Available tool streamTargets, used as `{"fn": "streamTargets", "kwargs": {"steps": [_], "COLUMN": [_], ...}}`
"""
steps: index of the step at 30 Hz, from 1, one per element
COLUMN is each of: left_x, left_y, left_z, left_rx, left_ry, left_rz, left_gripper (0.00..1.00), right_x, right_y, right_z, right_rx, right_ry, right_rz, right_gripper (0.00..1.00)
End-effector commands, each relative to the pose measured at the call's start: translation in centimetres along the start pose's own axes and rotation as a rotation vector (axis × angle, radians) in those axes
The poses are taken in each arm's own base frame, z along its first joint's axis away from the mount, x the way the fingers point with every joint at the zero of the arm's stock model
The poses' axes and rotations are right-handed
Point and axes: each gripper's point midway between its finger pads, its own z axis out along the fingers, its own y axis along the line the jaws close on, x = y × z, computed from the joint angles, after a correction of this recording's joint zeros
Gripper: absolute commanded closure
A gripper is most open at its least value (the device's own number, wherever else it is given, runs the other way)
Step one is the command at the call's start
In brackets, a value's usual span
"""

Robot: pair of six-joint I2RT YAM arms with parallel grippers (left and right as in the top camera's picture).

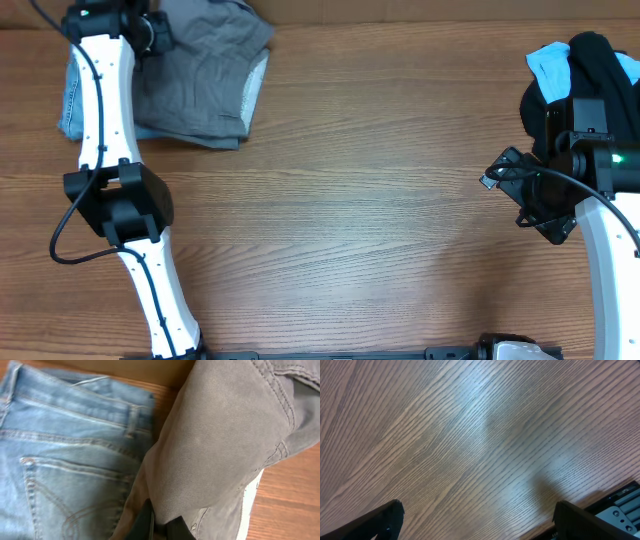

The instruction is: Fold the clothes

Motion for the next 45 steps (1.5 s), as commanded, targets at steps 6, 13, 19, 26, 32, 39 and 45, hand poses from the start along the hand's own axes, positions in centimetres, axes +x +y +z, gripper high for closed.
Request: {"fn": "streamTargets", "kwargs": {"steps": [6,13,19,26,32,39,45], "left_x": [-1.8,-2.7,-3.6,-3.6,-4.3,-4.9,-5.7], "left_y": [5.7,7.4,7.9,8.5,9.6,11.9,14.4], "left_z": [-1.4,-2.1,-3.0,-3.1,-4.0,-5.0,-5.4], "left_rx": [-0.084,-0.099,-0.102,-0.116,-0.150,-0.235,-0.267], "left_ry": [-0.065,-0.104,-0.134,-0.134,-0.160,-0.182,-0.218], "left_rz": [-0.144,-0.164,-0.141,-0.087,-0.085,-0.045,-0.025], "left_gripper": [0.96,0.96,0.96,0.96,0.96,0.96,0.96], "right_x": [0.0,0.3,0.1,0.1,0.2,0.1,0.2], "right_y": [-0.4,-0.6,-0.5,-0.5,-0.5,-0.5,-0.6], "right_z": [0.8,2.0,2.0,2.0,2.0,2.0,2.0], "right_rx": [0.019,0.029,0.025,0.025,0.025,0.024,0.027], "right_ry": [0.006,0.019,0.013,0.013,0.014,0.013,0.017], "right_rz": [0.001,0.001,0.001,0.001,0.001,0.001,0.001], "right_gripper": [0.00,0.00,0.00,0.00,0.00,0.00,0.00]}}
